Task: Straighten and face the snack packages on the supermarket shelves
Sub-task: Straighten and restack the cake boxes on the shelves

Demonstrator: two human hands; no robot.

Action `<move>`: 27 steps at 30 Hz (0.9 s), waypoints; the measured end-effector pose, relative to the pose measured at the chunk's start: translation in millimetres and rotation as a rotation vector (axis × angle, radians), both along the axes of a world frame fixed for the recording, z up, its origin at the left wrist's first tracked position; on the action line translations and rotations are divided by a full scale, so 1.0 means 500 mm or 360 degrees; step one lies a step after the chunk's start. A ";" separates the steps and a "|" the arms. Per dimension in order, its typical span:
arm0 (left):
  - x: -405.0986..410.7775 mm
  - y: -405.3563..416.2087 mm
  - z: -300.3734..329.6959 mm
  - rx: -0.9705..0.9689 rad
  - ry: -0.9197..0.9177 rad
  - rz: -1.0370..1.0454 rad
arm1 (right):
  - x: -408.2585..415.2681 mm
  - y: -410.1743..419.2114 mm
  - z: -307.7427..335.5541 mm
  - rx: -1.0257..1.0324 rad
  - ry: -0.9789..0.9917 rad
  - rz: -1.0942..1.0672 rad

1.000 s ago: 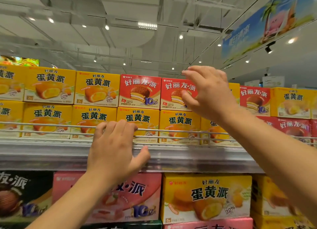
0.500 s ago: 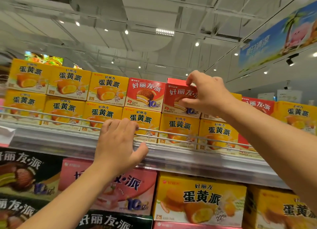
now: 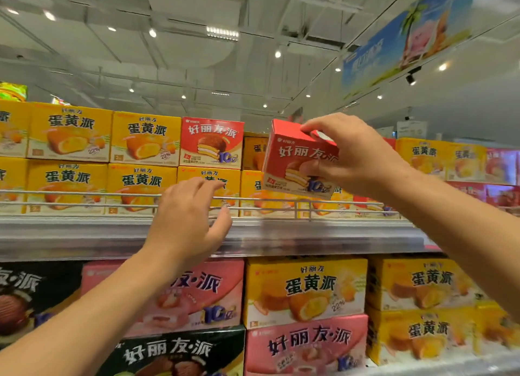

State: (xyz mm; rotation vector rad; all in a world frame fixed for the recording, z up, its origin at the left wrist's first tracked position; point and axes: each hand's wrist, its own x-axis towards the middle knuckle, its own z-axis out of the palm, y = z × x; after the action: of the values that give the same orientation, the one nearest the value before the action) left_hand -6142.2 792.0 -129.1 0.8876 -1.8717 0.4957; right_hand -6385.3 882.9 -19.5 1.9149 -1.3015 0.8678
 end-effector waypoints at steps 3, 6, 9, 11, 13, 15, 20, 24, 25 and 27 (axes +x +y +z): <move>-0.051 0.012 0.012 -0.0027 0.0043 -0.0278 | -0.049 0.050 -0.050 0.0079 0.0013 -0.0112; -0.131 0.022 0.025 -0.0049 0.0036 -0.0480 | -0.110 0.100 -0.080 0.0128 0.0014 -0.0248; -0.225 0.036 0.038 -0.0050 0.0074 -0.0634 | -0.181 0.152 -0.100 0.0142 -0.0023 -0.0348; -0.287 0.045 0.048 -0.0060 0.0052 -0.0699 | -0.234 0.184 -0.113 0.0150 -0.0022 -0.0400; -0.356 0.056 0.065 -0.0095 -0.0043 -0.0708 | -0.293 0.213 -0.127 0.0154 0.0001 -0.0441; -0.434 0.063 0.091 -0.0195 -0.0149 -0.0672 | -0.357 0.234 -0.140 0.0160 0.0070 -0.0509; -0.639 0.060 0.199 -0.0222 -0.0290 -0.0364 | -0.514 0.257 -0.151 0.0192 0.0161 -0.0534; -0.733 0.026 0.273 -0.0252 -0.0384 0.0018 | -0.613 0.256 -0.138 0.0198 0.0221 -0.0463; -0.744 0.014 0.283 -0.0234 -0.0430 0.0121 | -0.634 0.254 -0.134 0.0210 0.0242 -0.0441; -0.757 -0.003 0.291 -0.0129 -0.0522 0.0279 | -0.668 0.246 -0.128 0.0248 0.0238 -0.0378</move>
State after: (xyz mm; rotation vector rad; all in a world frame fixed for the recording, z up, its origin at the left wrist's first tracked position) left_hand -6520.6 790.6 16.4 0.9652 -2.0586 0.8623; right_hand -6719.0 1005.6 -83.3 1.8541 -1.5037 0.5079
